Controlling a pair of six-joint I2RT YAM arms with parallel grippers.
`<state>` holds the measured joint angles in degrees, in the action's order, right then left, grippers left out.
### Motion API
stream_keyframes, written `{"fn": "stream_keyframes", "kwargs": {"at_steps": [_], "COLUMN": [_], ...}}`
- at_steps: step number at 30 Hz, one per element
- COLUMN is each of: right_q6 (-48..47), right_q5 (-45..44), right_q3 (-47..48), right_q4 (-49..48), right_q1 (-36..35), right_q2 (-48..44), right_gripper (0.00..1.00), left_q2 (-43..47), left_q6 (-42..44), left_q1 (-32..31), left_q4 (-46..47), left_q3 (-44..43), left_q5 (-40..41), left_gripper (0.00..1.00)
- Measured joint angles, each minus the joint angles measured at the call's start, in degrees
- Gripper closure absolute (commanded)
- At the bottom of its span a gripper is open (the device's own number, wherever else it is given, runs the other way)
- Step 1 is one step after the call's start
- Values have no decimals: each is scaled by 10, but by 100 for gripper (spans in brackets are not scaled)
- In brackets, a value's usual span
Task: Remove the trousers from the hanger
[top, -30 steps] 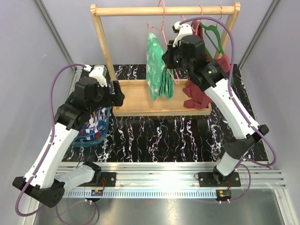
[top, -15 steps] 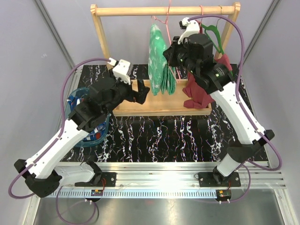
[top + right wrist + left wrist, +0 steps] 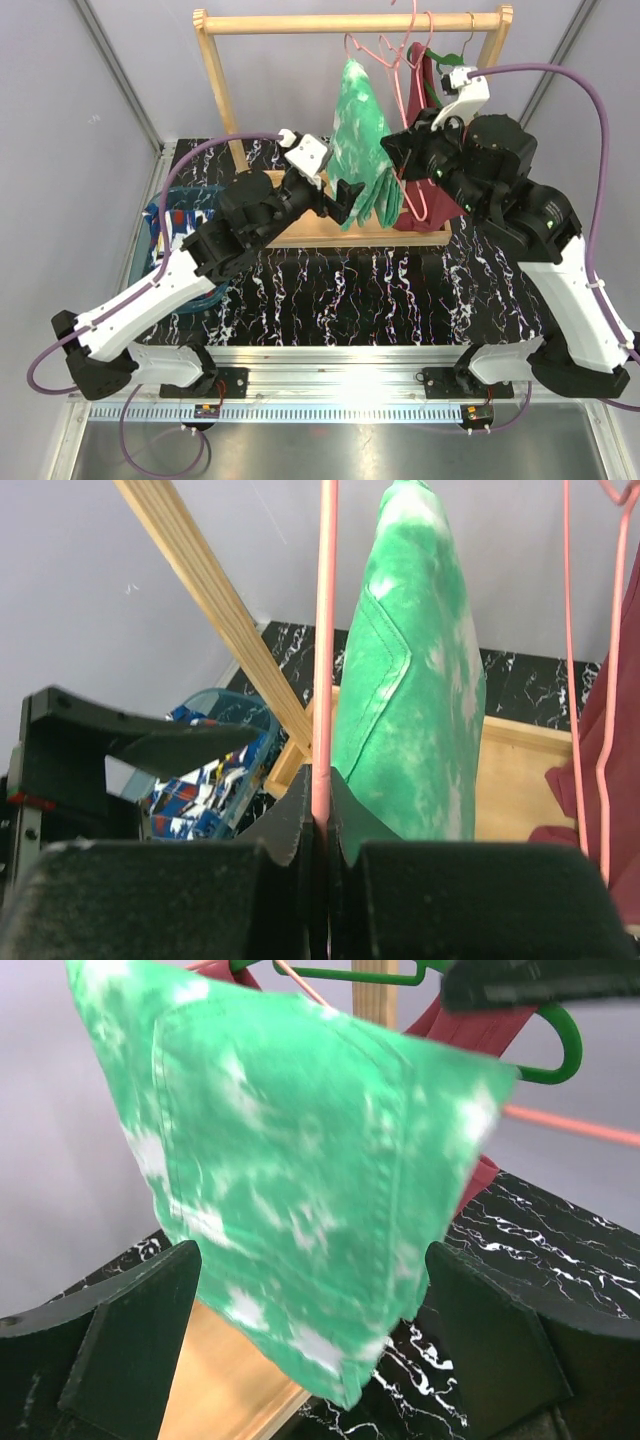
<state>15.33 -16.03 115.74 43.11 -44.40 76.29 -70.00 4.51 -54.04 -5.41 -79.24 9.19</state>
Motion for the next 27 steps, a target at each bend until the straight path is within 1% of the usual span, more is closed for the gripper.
{"fn": "stream_keyframes", "kwargs": {"at_steps": [5, 8, 10, 13, 14, 15, 16, 19, 22, 27], "right_q6": [2, 5, 6, 6, 6, 6, 7, 8, 10, 14], "right_q5": [-14, -19, -26, -31, -31, -31, -31, -31, -30, -30], "right_q3": [-44, -55, -56, -56, -56, -56, -57, -61, -63, -71], "right_q4": [1, 7, 14, 19, 19, 19, 19, 19, 19, 17], "right_q1": [-14, -15, -16, -17, -17, -17, -17, -17, -17, -20], "right_q2": [-19, -19, -19, -21, -22, -23, -24, -30, -32, -32], "right_gripper": [100, 100, 100, 100, 100, 100, 100, 100, 100, 100], "left_q2": [-35, -55, -74, -92, -97, -101, -106, -123, -132, -137], "left_q6": [10, 19, 20, 25, 27, 29, 31, 41, 44, 46], "left_q1": [-23, -44, -54, -61, -63, -64, -65, -67, -70, -74], "left_q4": [4, 3, -5, -5, -5, -6, -9, -12, -11, -9], "left_q3": [-13, -20, -40, -56, -60, -63, -67, -82, -86, -86], "left_q5": [-4, 0, 3, 22, 33, 45, 56, 80, 101, 123], "left_gripper": [1, 1, 3, 14, 19, 27, 28, 27, 22, 21]}}
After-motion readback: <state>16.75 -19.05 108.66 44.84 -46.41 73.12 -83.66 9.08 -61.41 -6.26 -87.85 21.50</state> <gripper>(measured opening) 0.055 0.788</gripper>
